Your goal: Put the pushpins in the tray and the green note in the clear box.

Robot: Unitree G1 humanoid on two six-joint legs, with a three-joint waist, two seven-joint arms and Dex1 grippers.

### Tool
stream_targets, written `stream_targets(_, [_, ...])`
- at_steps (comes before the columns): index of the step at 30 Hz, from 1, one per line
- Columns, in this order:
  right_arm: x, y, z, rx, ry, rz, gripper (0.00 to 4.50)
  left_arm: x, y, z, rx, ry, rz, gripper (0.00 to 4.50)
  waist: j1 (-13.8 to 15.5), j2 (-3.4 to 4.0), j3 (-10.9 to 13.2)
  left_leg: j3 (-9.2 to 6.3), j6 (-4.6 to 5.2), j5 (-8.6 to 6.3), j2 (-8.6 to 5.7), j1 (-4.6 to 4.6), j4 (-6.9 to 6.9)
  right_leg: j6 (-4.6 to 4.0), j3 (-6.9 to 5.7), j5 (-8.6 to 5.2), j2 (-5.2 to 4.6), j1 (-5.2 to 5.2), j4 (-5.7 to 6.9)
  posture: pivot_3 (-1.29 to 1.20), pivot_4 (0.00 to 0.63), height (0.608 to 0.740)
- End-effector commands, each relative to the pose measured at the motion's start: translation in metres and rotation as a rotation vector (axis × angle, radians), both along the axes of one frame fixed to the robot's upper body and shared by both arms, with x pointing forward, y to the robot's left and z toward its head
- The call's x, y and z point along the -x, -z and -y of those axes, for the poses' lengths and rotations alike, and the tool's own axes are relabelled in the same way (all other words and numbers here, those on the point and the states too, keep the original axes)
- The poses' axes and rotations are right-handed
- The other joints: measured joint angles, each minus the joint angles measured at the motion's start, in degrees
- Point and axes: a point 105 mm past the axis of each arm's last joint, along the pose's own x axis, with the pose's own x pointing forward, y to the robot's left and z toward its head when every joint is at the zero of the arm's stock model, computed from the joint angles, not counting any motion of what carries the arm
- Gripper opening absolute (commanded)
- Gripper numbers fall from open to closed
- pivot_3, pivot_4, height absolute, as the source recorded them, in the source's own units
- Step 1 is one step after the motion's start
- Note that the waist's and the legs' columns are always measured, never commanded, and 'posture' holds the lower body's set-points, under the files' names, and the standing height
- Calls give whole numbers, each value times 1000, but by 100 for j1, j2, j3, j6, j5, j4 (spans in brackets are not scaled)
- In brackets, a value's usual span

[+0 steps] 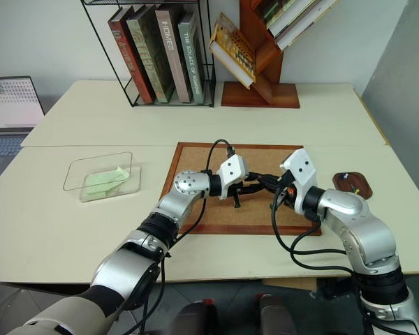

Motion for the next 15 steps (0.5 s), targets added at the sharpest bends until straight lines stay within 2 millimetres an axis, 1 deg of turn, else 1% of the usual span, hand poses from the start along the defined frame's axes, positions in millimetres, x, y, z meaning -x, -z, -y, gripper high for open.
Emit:
stream_targets(1, [2, -19, -4, -13, -21, 73, 0, 0, -13, 1, 39, 15, 39, 365, -1, 0, 0, 0, 0, 0, 0, 0, 0, 0, 1, 0, 0, 0, 0, 0, 150, 740])
stream_targets(3, [1, -19, -5, -14, -21, 73, 0, 1, -12, 1, 39, 19, 36, 66, 0, 0, 0, 0, 0, 0, 0, 0, 0, 0, 0, 0, 0, 0, 0, 0, 150, 740])
stream_targets(8, [1, -22, -4, -29, -16, 75, 0, 6, -7, 2, 31, 41, 15, 66, -1, 0, 0, 0, 0, 0, 0, 0, 0, 0, 0, 0, 0, 0, 0, 0, 150, 740])
stream_targets(11, [1, -32, 1, -60, -1, 80, 0, 6, -4, 2, 26, 31, 13, 66, -2, 0, 0, 0, 0, 0, 0, 0, 0, 0, 1, 0, 0, 0, 0, 0, 150, 740])
stream_targets(15, [2, -39, 10, -89, 27, 75, 0, 2, -3, 1, 28, 4, 19, 66, 4, 0, 0, -2, 0, 0, 1, 0, 0, 0, -1, 0, 0, 0, 0, 0, 150, 740])
